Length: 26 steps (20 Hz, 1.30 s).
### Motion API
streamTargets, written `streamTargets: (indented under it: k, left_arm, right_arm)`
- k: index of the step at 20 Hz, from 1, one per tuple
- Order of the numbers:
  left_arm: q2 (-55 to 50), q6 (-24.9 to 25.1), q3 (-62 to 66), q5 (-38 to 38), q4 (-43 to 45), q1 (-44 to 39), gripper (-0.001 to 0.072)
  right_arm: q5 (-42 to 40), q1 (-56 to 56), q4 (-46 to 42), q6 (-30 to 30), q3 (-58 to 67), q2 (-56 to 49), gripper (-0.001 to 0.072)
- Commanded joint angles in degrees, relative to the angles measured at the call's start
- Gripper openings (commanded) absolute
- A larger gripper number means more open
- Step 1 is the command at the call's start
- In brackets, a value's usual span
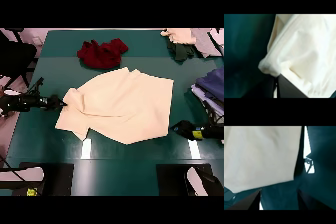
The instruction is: Fold the shirts.
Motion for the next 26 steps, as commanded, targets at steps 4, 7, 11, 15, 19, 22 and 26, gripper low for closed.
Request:
streamTargets:
  k: [4,7,11,15,19,22,26]
  left_arm:
    - [6.6,-4.5,2.5,1.9,-0.6,0.0,0.0024]
    - [6.6,-5.0,2.7,0.8,0.0,0.0,0.0024]
    - [6.6,-5.5,2.7,1.0,0.0,0.0,0.0024]
    - [6.6,-5.4,2.7,1.1,0.0,0.0,0.0025]
    - [6.6,-5.3,2.7,1.3,0.0,0.0,0.0025]
    - [6.6,-5.3,2.7,1.4,0.0,0.0,0.0025]
    - [6.6,-5.4,2.7,1.4,0.0,0.0,0.0025]
  right_arm:
    - [-6.7,0.2,4.1,-8.5,-2.4,-11.1,0.052]
    - [-6.1,0.2,12.4,-13.4,-0.3,-18.6,0.0519]
    - [-1.9,3.2,16.0,-15.7,-0.2,-25.5,0.0518]
    - [-4.0,12.1,16.1,-14.3,-0.2,-25.9,0.0517]
    - [-5.3,21.8,19.7,-13.4,3.1,-21.0,0.0032]
    - [-13.4,26.1,21.6,-10.1,10.6,-14.5,0.0018]
    - [-28.6,28.1,17.3,-3.5,18.4,-16.8,0.0019]
